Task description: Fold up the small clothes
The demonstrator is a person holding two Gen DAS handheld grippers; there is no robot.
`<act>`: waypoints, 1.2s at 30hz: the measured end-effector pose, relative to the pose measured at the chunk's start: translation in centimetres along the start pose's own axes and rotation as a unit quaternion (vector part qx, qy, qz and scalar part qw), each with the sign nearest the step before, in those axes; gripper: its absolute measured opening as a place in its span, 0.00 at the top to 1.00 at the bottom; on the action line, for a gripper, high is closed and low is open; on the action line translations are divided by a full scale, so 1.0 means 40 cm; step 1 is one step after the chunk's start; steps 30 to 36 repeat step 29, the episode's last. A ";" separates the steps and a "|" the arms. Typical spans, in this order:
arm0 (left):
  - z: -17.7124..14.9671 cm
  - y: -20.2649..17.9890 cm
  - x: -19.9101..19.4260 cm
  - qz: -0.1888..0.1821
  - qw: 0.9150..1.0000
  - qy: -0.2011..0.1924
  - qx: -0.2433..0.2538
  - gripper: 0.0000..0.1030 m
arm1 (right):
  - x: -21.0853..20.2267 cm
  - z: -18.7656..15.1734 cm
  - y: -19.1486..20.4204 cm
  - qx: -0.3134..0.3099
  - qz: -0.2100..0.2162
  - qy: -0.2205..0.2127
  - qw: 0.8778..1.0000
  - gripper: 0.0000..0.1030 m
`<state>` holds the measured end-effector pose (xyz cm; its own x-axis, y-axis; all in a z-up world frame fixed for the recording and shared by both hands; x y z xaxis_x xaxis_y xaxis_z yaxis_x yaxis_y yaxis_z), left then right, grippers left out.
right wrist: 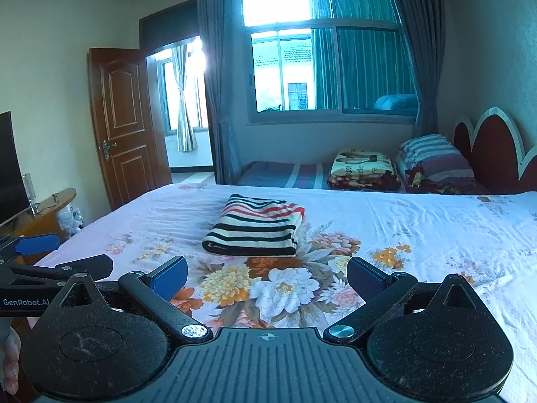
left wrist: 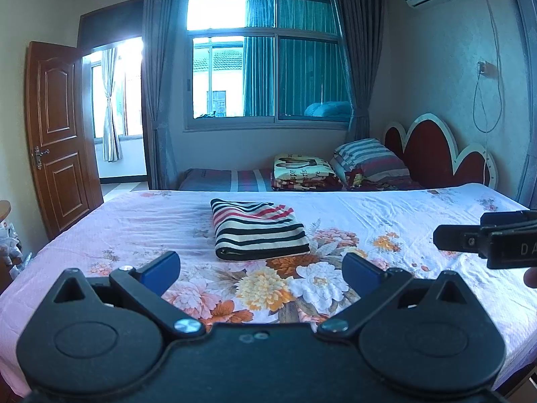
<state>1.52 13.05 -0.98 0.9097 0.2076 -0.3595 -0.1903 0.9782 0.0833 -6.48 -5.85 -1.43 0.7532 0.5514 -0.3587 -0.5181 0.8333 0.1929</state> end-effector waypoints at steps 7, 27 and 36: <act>0.002 -0.006 0.000 0.000 1.000 -0.001 0.000 0.01 | -0.005 -0.002 -0.002 -0.001 0.002 0.000 1.000 0.03; 0.006 0.011 -0.003 -0.004 0.999 -0.003 -0.034 0.02 | -0.013 0.000 -0.013 -0.005 0.010 -0.001 1.000 0.03; 0.007 0.009 -0.003 -0.007 0.999 -0.007 -0.040 0.02 | -0.012 -0.001 -0.014 -0.005 0.013 -0.001 1.000 0.03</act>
Point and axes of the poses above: each gripper's, at about its wrist camera, not at the fingertips, and x roughly the way its jaws point, y to its left, z to its top, the point moved 8 cm from there along x, roughly the way its jaws point, and after that the axes turned 10 degrees about z, right-handed, at the moved point
